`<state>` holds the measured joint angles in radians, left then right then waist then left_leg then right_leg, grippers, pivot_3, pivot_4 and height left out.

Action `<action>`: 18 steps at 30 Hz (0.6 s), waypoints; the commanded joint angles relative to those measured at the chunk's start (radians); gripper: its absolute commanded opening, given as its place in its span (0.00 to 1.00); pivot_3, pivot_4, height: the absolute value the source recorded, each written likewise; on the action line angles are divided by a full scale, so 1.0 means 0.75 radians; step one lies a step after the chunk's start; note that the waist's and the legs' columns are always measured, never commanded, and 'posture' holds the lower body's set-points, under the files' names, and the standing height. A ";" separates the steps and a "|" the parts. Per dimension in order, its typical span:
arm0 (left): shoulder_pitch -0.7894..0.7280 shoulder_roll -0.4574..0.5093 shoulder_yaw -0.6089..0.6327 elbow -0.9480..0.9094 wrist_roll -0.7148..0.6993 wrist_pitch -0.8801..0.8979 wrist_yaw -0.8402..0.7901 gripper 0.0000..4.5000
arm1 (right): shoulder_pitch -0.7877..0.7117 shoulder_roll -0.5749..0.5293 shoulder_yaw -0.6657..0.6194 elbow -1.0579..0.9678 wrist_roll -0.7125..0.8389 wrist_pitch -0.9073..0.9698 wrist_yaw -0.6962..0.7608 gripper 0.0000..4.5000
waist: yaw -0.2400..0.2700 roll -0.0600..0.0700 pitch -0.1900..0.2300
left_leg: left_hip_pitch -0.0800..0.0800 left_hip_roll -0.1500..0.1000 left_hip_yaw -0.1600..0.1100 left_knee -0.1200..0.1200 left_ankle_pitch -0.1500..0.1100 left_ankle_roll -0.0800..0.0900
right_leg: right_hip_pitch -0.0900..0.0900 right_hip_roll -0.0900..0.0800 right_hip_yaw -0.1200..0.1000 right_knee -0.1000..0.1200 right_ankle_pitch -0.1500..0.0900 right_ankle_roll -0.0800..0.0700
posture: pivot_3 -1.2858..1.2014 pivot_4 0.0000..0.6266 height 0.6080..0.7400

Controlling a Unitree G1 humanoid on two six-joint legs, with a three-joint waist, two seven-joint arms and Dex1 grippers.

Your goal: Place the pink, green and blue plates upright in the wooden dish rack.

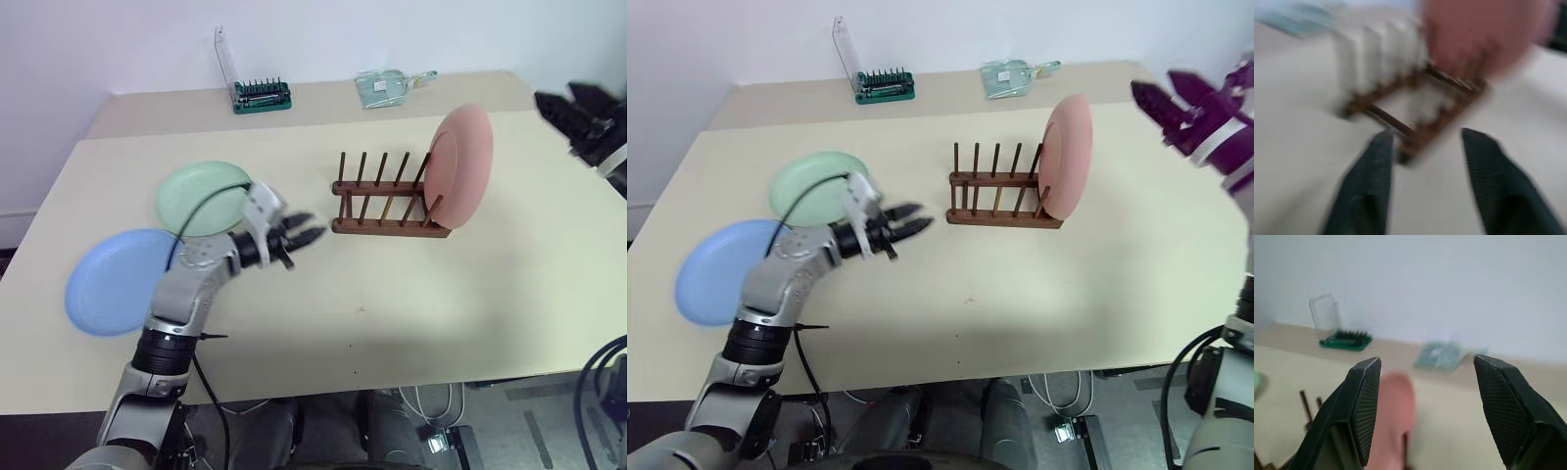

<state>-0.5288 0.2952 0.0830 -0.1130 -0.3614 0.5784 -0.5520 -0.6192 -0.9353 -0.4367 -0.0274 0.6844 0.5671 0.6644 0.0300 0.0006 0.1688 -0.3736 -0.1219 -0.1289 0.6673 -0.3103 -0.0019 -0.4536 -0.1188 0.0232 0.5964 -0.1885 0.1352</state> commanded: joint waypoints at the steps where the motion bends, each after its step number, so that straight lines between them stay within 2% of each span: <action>1: -0.096 0.041 0.308 -0.041 0.008 0.128 0.364 0.92 | 0.045 -0.039 0.066 -0.369 0.135 0.069 0.127 0.68 | -0.015 -0.001 0.000 | 0.000 0.000 0.000 0.000 0.000 -0.001 | 0.000 0.000 0.000 0.000 0.000 0.000 | 0.52 0.24 0.96; 5: -0.141 0.215 0.353 0.081 0.131 0.345 0.536 0.92 | 0.085 0.021 0.215 -0.572 0.218 0.161 0.135 0.68 | -0.028 -0.003 -0.002 | 0.002 0.000 0.000 0.000 0.000 0.000 | 0.002 0.000 0.000 0.000 0.000 0.000 | 0.52 0.24 0.96; 11: -0.418 0.208 0.519 0.577 0.141 0.425 0.804 0.92 | 0.138 0.124 0.333 -0.597 0.187 0.160 0.119 0.68 | 0.019 -0.011 0.001 | -0.002 -0.003 -0.008 0.012 0.000 0.001 | 0.007 0.000 -0.006 0.000 0.002 0.002 | 0.52 0.24 0.96; 15: -0.512 0.251 0.484 0.853 0.207 0.338 0.858 0.92 | 0.202 0.135 0.336 -0.621 0.158 0.149 0.116 0.68 | 0.014 -0.012 0.000 | -0.002 -0.004 -0.010 0.015 -0.002 0.003 | 0.011 -0.001 -0.008 -0.001 0.003 0.003 | 0.52 0.24 0.96; 18: -0.560 0.264 0.461 1.018 0.201 0.305 0.811 0.92 | 0.252 0.138 0.319 -0.648 0.145 0.152 0.088 0.68 | 0.009 -0.012 0.000 | -0.002 -0.004 -0.009 0.015 -0.003 0.002 | 0.010 -0.001 -0.007 -0.001 0.003 0.003 | 0.52 0.24 0.96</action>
<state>-0.9111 0.4675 0.4352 0.6130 -0.2134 0.8341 0.0725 -0.4329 -0.8336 -0.1673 -0.4711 0.7974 0.6913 0.7450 0.0368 -0.0081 0.1691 -0.3750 -0.1244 -0.1357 0.6789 -0.3125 -0.0009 -0.4468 -0.1193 0.0178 0.5960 -0.1862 0.1376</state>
